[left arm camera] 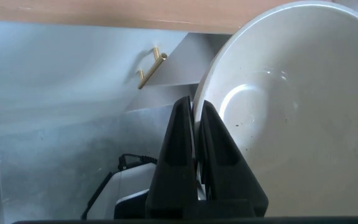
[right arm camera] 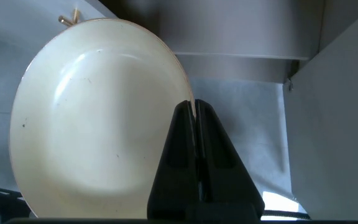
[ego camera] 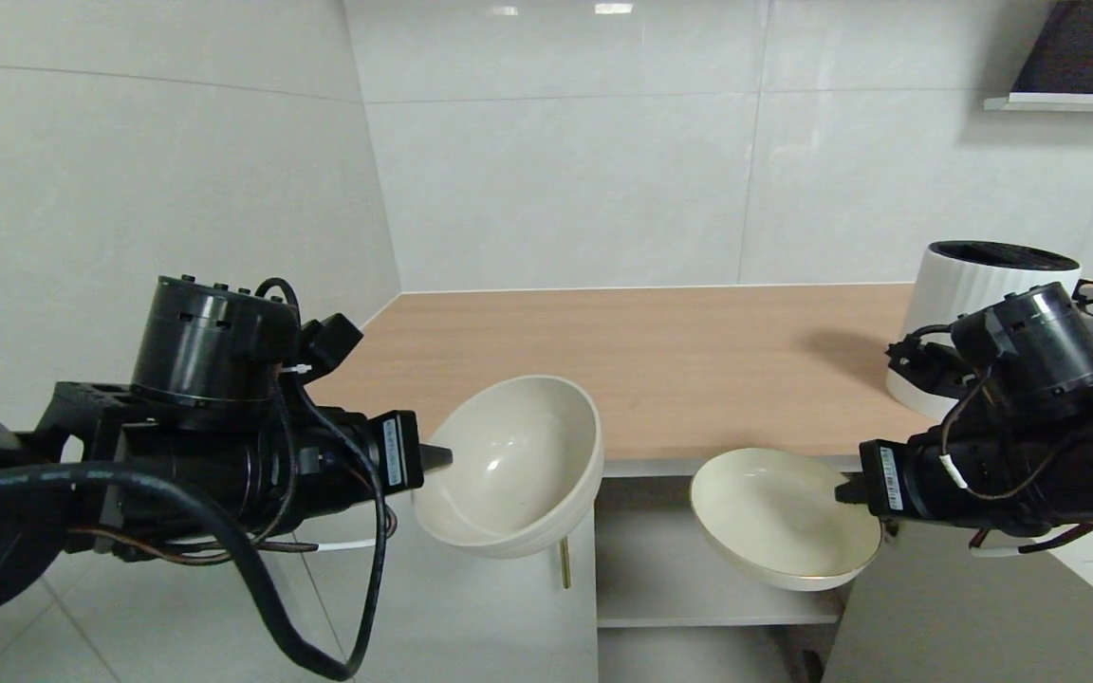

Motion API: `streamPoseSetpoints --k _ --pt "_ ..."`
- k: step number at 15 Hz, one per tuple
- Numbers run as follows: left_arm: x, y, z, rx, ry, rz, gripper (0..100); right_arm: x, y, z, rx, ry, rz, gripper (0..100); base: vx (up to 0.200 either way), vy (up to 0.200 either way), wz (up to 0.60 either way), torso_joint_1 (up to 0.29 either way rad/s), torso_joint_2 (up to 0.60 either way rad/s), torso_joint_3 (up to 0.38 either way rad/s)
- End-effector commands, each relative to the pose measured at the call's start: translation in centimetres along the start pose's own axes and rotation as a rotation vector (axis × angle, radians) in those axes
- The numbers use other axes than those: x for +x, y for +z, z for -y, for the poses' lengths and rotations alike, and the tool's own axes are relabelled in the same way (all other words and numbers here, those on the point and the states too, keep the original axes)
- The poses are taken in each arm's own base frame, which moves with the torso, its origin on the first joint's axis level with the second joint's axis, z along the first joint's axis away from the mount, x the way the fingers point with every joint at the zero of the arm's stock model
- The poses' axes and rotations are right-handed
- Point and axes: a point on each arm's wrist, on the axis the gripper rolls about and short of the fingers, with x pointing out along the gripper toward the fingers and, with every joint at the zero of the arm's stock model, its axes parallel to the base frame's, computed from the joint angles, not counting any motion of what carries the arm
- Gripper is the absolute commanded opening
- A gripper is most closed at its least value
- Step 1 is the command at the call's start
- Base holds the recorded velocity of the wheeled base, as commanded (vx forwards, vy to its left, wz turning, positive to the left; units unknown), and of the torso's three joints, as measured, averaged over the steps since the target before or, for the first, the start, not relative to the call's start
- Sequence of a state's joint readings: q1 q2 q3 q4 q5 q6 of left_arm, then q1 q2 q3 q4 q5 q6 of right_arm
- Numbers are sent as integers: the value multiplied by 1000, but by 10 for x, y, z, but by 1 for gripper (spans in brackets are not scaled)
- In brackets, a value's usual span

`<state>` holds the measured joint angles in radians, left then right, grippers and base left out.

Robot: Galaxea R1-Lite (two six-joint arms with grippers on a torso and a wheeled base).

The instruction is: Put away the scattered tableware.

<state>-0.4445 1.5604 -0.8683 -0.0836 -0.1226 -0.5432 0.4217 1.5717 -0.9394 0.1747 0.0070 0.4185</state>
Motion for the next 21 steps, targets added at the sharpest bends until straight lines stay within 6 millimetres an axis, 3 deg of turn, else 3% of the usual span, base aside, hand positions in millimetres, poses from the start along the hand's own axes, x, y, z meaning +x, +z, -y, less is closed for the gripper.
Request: streamPoseSetpoints --k 1,21 --pt "6 -1 -2 -2 11 -16 0 3 0 0 0 -5 -9 0 0 0 0 0 0 0" --pt "13 -3 -4 -6 23 -34 0 15 -3 -1 -13 -14 -44 0 0 0 0 -133 379 241"
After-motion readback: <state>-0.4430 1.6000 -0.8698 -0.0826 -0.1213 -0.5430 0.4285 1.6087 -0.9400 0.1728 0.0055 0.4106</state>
